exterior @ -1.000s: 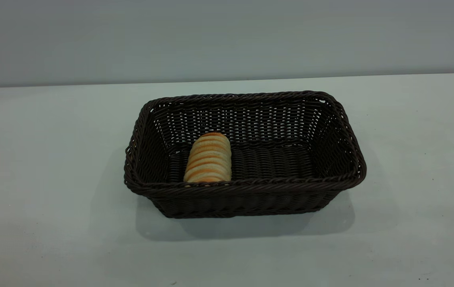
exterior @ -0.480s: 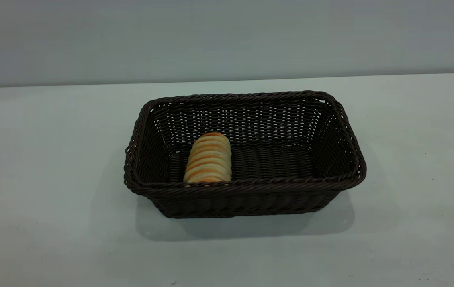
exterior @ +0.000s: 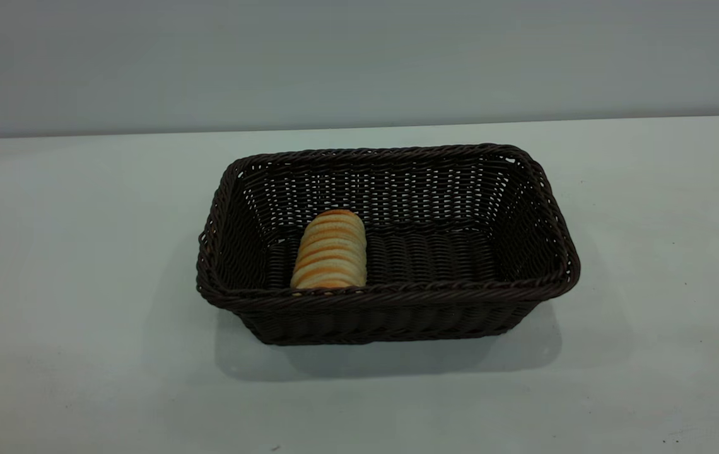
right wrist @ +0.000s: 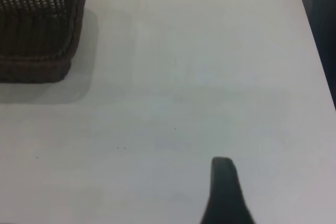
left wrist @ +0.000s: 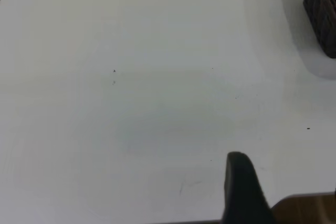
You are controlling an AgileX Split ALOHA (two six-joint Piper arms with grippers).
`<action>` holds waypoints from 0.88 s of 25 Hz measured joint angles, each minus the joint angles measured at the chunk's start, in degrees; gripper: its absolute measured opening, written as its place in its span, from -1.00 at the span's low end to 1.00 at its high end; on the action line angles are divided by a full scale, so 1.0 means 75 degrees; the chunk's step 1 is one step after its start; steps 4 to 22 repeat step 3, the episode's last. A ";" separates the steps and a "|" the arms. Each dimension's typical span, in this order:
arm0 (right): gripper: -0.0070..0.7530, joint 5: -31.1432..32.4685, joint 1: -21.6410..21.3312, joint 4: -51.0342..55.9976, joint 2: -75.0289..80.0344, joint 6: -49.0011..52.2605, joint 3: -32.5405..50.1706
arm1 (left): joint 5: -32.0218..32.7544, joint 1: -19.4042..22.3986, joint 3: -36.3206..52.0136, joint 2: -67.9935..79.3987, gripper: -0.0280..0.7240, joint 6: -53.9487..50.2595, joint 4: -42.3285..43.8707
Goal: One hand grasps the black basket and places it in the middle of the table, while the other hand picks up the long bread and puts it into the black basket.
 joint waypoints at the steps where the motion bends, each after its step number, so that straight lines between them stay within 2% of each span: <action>1: 0.43 0.0000 0.0000 0.0000 0.0000 0.0000 0.0000 | 0.0000 0.0000 0.0000 0.0000 0.28 0.0000 0.0000; 22: 0.43 0.0000 0.0000 0.0006 0.0000 0.0000 0.0000 | 0.0000 0.0000 0.0000 0.0000 0.28 0.0000 0.0000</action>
